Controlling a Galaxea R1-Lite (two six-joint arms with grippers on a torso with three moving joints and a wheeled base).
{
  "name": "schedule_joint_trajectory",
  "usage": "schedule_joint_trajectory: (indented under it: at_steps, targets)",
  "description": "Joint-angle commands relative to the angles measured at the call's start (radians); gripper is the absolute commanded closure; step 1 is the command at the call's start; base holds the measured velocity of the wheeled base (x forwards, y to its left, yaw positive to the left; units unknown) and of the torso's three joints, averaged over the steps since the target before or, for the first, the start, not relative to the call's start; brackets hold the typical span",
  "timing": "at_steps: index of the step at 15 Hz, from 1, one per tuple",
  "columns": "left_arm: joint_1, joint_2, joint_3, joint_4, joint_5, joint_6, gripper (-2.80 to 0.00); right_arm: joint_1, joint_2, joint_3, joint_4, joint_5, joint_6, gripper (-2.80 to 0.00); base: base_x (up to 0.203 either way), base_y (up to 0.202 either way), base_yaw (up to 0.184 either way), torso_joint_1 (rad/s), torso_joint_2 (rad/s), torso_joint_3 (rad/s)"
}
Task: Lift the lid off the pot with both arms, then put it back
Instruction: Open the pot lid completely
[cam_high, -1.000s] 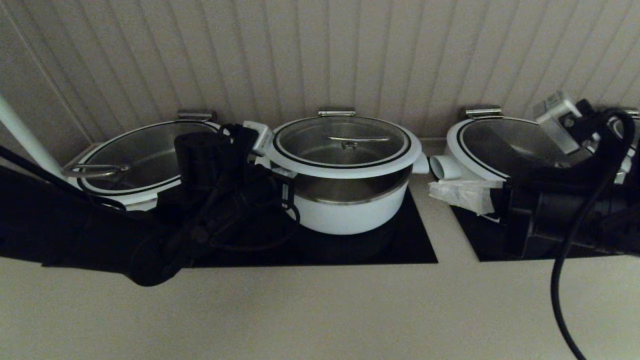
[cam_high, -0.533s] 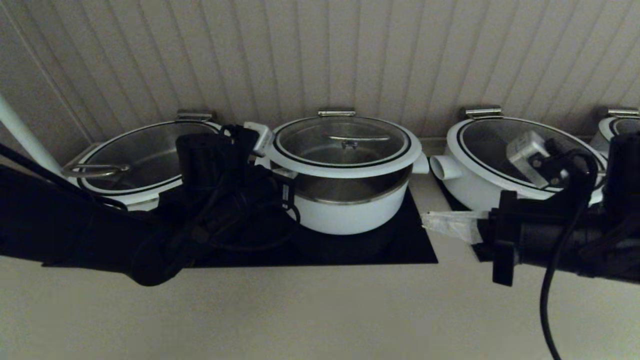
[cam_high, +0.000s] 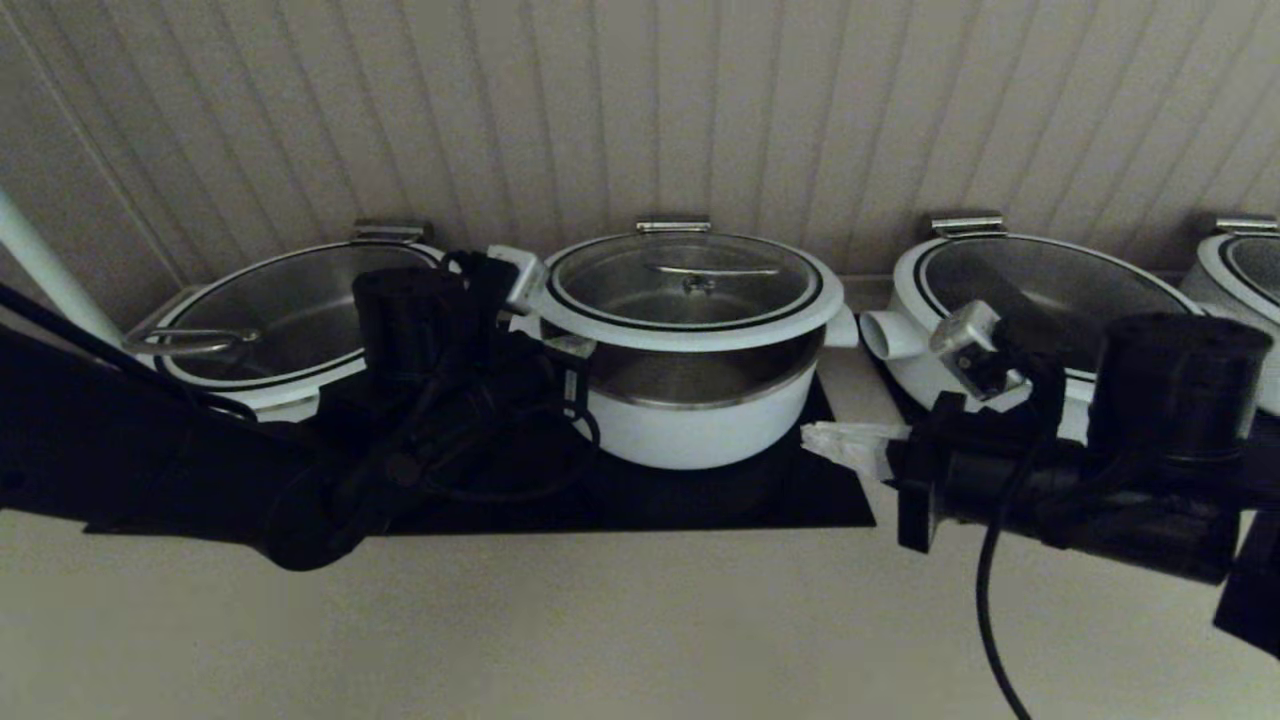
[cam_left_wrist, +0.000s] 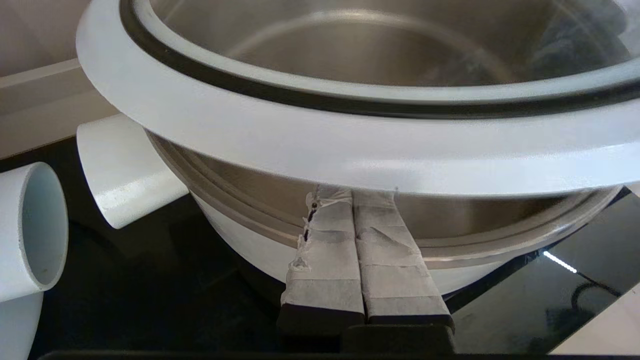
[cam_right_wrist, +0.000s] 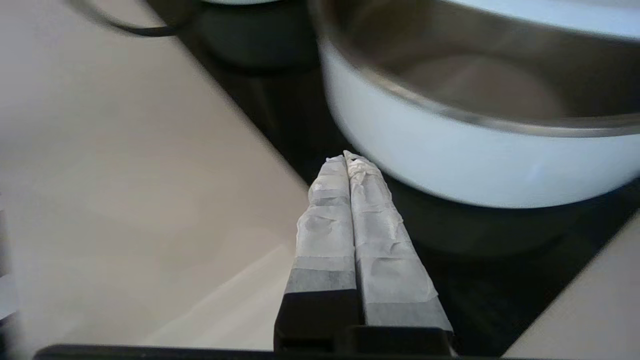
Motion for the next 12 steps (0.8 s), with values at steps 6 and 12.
schedule_joint_trajectory:
  at_steps: [6,12]
  targets:
    - [0.0,-0.004,0.0,-0.006,0.0,0.0,0.0,-0.007,0.124,-0.094,-0.022,-0.136,-0.006,0.0,0.0,0.0,0.0,0.0,0.0,0.0]
    - [0.0,-0.009,0.004,-0.006,0.002,-0.004,0.0,-0.008,0.221,-0.221,-0.026,-0.195,-0.051,0.0,0.0,0.0,0.0,0.0,0.0,0.0]
